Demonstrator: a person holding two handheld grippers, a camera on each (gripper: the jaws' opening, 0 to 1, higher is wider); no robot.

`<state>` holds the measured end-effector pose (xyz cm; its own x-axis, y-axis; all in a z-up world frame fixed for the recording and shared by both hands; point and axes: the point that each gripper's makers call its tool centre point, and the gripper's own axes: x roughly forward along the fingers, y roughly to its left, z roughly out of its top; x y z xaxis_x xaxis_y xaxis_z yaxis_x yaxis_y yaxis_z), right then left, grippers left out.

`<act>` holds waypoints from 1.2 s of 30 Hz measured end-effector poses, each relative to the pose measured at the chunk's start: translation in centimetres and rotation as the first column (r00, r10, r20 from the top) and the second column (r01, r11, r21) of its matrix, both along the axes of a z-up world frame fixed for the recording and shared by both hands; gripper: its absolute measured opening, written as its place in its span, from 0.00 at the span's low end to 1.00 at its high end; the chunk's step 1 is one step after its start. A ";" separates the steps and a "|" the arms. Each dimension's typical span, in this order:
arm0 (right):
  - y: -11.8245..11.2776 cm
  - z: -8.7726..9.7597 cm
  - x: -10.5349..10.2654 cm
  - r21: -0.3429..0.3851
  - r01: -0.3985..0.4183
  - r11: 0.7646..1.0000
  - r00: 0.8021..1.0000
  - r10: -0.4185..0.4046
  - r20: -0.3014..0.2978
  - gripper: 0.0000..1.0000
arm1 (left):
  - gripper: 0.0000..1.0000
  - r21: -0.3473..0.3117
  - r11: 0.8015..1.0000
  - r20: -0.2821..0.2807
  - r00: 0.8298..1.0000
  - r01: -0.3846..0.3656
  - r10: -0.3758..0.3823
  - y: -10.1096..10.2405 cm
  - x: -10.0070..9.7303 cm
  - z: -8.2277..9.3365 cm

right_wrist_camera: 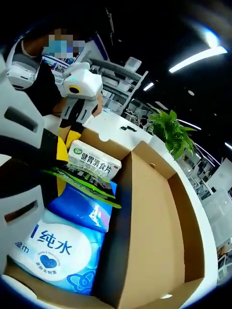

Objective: Operate the shoe box by opening the lid, removing the specified soft item, and placing it in the target area until the item is outside and the box remains undamaged.

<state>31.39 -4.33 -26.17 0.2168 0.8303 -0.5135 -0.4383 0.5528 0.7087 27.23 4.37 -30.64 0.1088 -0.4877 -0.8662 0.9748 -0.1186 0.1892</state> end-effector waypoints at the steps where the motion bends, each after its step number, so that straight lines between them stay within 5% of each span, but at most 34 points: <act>1: 0.0 0.0 0.0 0.001 0.001 1.000 1.000 -0.001 0.000 0.02 | 0.04 0.000 1.000 0.000 1.000 0.000 0.000 0.0 0.0 0.0; 20: -1.8 3.7 -0.9 0.024 0.014 1.000 0.991 -0.017 0.133 0.00 | 0.04 0.001 1.000 0.000 1.000 0.000 0.000 0.0 0.0 -0.1; 36: -2.6 4.1 -1.5 0.041 0.038 0.998 0.984 -0.045 0.170 0.00 | 0.04 -0.002 1.000 -0.007 1.000 -0.002 0.002 0.1 0.5 -0.1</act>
